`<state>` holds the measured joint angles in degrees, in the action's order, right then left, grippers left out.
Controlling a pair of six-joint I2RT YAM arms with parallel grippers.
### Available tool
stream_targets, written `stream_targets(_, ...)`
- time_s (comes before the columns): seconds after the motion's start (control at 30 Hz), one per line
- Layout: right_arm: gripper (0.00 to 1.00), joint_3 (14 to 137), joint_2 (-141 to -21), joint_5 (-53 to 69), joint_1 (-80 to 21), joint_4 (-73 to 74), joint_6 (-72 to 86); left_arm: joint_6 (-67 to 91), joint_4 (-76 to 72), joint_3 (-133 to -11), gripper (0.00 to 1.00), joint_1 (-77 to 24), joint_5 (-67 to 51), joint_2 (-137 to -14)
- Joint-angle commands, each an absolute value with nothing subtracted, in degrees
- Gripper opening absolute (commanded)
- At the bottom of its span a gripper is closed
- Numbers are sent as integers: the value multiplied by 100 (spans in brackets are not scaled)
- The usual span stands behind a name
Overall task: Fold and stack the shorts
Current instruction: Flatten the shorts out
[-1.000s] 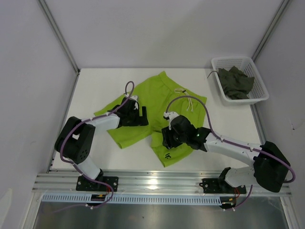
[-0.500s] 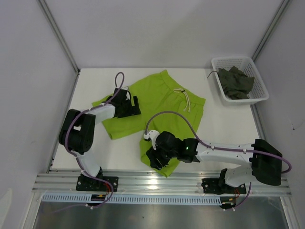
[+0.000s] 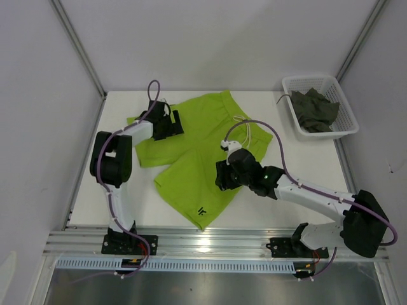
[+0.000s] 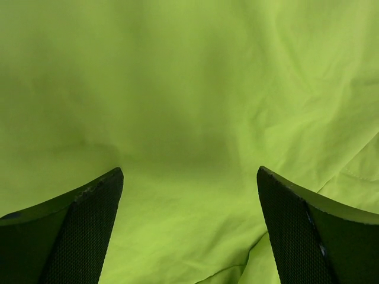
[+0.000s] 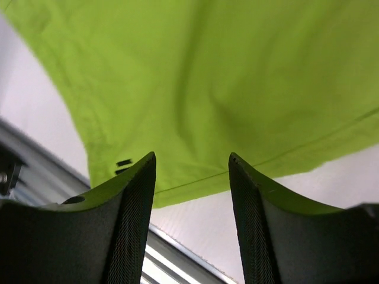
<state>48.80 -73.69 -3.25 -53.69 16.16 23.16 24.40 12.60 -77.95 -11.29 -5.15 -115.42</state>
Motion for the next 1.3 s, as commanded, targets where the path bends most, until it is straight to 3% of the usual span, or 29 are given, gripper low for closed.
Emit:
stream_targets(0.0, 55, 5369, -7470, -1036, -4845, 1836, 2584, 2434, 1283, -7920, 96, -1099, -485, -11199)
stream_targets(0.27, 55, 5976, -8287, -1266, -3140, 2338, 2952, 2751, 1099, -6096, 99, -1616, 474, -8812)
stream_targets(0.43, 51, 6091, -8744, -1160, -2041, 2207, 3138, 2760, 1362, -5450, 99, -3012, 1247, -7718)
stream_targets(0.6, 50, 6284, -9253, -1310, -1574, 1917, 3234, 3058, 1529, -4915, 99, -4515, 1731, -7077)
stream_targets(0.93, 52, 6838, -10309, -1485, -1204, 1442, 3314, 3392, 2961, -4614, 99, -6275, 2741, -7093)
stream_targets(1.17, 63, 7179, -10906, -1380, -1134, 1116, 3208, 3735, 3357, -4684, 99, -7074, 2997, -6996)
stream_targets(1.27, 63, 7443, -11161, -1388, -1108, 1204, 3164, 3744, 3436, -4763, 99, -7338, 3041, -7075)
